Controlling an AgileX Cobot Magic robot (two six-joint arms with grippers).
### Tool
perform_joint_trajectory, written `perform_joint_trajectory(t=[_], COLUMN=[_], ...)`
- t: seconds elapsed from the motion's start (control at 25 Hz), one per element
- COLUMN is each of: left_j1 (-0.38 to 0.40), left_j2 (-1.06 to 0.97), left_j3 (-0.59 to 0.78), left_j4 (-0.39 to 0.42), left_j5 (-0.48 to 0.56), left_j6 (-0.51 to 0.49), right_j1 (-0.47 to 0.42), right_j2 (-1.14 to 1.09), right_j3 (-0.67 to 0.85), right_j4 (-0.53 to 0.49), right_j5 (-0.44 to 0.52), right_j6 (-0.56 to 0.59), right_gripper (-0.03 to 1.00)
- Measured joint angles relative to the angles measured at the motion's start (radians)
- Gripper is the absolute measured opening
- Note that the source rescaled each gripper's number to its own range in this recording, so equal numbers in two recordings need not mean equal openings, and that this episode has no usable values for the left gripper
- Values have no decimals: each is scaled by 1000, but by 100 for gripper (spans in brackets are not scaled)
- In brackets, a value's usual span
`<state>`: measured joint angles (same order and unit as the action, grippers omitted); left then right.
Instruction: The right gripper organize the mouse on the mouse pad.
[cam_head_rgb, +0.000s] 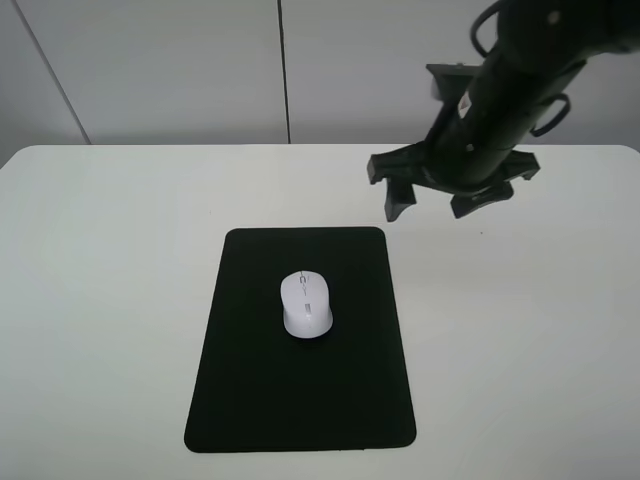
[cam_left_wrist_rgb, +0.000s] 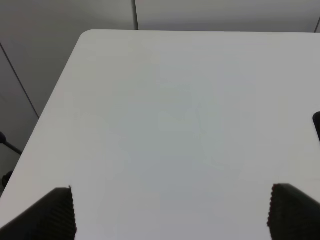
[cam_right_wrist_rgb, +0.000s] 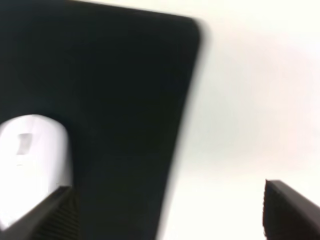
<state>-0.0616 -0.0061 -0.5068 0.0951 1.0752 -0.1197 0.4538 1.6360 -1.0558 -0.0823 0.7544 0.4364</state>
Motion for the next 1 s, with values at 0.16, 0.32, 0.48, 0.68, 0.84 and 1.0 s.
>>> perform_joint_trajectory(t=[0.16, 0.32, 0.48, 0.68, 0.84, 1.0], left_j1=[0, 0, 0, 0, 0, 0], left_j2=[0, 0, 0, 0, 0, 0], left_j3=[0, 0, 0, 0, 0, 0], left_j4=[0, 0, 0, 0, 0, 0], left_j5=[0, 0, 0, 0, 0, 0], left_j6=[0, 0, 0, 0, 0, 0], right_j1=[-174, -312, -368, -362, -316, -266], right_j2=[-140, -299, -479, -719, -919, -1111], right_j3=[109, 198, 276, 340, 389, 433], right_j4=[0, 0, 0, 0, 0, -8], right_j5=[9, 26, 32, 53, 95, 141], right_j6=[-37, -92, -114, -133, -162, -166], right_gripper=[82, 82, 82, 82, 82, 82])
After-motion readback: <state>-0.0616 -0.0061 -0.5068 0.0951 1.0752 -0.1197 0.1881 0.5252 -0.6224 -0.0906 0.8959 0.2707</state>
